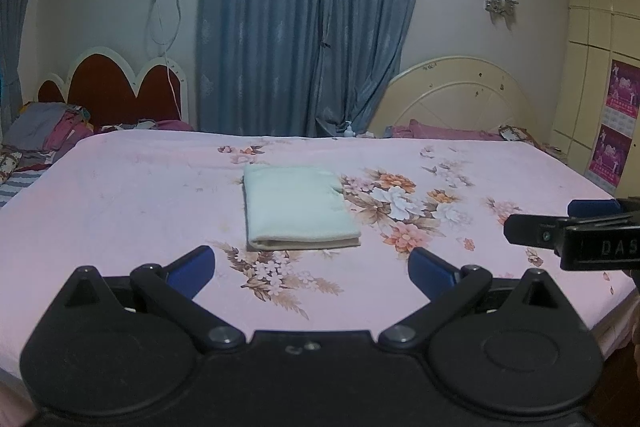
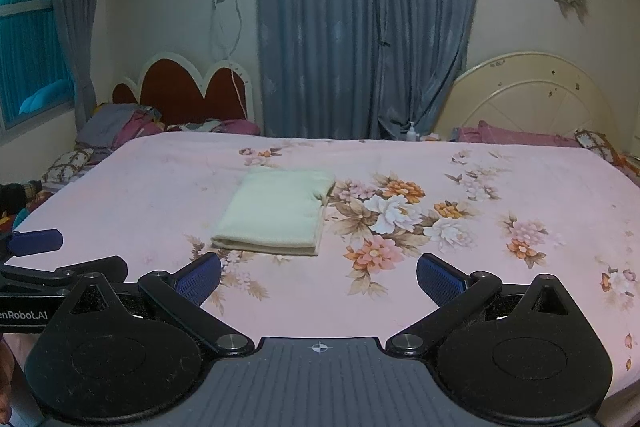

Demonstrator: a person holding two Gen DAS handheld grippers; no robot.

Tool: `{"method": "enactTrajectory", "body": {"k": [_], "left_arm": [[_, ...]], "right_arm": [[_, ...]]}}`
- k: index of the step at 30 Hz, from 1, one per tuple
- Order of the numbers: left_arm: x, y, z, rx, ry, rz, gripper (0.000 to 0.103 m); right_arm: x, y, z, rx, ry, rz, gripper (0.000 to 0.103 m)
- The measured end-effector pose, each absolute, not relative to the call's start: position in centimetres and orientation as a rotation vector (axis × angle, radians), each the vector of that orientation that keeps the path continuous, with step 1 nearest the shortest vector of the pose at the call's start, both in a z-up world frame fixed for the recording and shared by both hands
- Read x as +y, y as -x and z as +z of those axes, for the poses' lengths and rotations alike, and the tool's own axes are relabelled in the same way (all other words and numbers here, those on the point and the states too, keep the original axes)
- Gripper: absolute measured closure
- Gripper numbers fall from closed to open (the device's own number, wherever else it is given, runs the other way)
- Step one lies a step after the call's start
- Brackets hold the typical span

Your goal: Fold small clothes

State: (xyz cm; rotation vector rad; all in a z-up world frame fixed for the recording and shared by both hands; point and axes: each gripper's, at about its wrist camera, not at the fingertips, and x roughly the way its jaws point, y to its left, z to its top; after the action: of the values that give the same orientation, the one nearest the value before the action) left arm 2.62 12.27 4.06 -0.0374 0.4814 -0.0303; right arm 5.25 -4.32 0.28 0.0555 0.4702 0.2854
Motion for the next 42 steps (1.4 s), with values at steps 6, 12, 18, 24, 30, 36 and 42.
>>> {"method": "enactTrajectory", "body": {"k": [6,12,18,24,30,36,42], "left_arm": [[12.5,-2.7,4.1,0.480,0.037,-0.031,0.001],[12.5,-2.7,4.1,0.481,0.038,-0.033,0.001],[12.6,-2.7,4.5,0.467,0.039,-0.035,0.001],[12.6,-2.7,4.6,0.468,0.038,-0.037,0.001],[12.4,-2.7,4.5,0.465,0.036,-0.036,0.001],[12.4,-2.5,4.4,0.466,0.036,-0.036,0.001],[12.4,-2.6,4.7,0.465,0.030,-0.032,0.001]], "right_arm": [[-4.1,-5.4,0.5,0.466,-0.053,0.287,0.000],[-4.2,-5.4,0.5,0.464,-0.050,0.289,0.000],[-4.2,-5.4,0.6,0.464,-0.052,0.290,0.000],[-4.5,-5.4,0.6,0.467,-0.058,0.290,0.000],[-4.8,-5.4,0.7,0.459,-0.062,0.290,0.000],[-4.9,-5.4,0.8,0.460,-0.061,0.292,0.000],[-5.2,-5.4,0.9,0.463,-0.062,0.289,0.000]]}}
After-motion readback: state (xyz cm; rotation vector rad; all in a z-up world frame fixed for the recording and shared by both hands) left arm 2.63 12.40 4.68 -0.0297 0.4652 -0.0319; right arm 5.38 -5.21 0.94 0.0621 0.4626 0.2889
